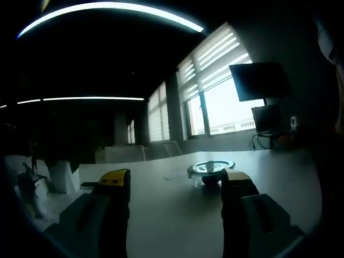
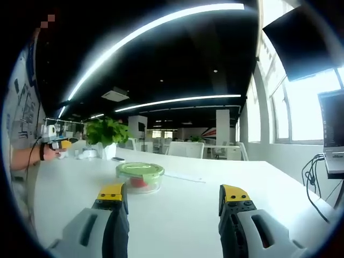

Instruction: Pick up the tomato from the tabletop place it into the food storage container close the lid and lock the latches

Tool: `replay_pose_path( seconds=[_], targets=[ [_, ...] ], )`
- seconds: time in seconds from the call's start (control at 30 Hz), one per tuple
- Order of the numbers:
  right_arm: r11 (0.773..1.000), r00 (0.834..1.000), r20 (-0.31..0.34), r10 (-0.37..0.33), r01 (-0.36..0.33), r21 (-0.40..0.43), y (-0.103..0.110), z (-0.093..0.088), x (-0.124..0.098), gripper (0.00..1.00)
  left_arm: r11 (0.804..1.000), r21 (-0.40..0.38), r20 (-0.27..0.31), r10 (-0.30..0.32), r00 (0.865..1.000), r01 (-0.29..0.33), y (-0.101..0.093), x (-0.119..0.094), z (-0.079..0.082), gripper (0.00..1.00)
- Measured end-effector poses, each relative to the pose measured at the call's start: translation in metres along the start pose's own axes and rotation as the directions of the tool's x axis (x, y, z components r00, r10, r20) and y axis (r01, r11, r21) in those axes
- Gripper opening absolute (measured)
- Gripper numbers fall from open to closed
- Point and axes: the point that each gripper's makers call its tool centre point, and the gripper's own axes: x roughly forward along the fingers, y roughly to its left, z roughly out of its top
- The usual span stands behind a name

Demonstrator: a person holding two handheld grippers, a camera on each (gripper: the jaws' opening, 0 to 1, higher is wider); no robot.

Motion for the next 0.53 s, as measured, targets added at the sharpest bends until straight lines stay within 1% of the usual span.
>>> replay_pose_path(
  seconds=[0.2,0.33,0.43,0.53],
  targets=[
    [1.0,1.0,0.013,0.009,-0.009,0.002,0.0012,0.0032,0.0021,0.63,1.0,0.002,-0.005,-0.004,1.0,0.004,-0.002,0.0001,-0.0011,0.64],
    [1.0,1.0,0.009,0.014,-0.014,0.005,0.0019,0.0012,0.0041,0.63,1.0,-0.003,-0.004,-0.003,1.0,0.003,-0.0015,0.0,-0.0019,0.64],
    [1.0,1.0,0.006,0.016,-0.016,0.005,0.0026,-0.0004,0.0054,0.63,1.0,-0.018,-0.003,0.004,1.0,-0.004,-0.0002,0.0002,-0.0054,0.64],
    [0.999,1.0,0.021,0.016,-0.017,0.032,0.0029,-0.002,0.0071,0.62,1.0,-0.021,-0.005,0.007,1.0,-0.008,-0.0013,0.0011,-0.0083,0.63]
  ],
)
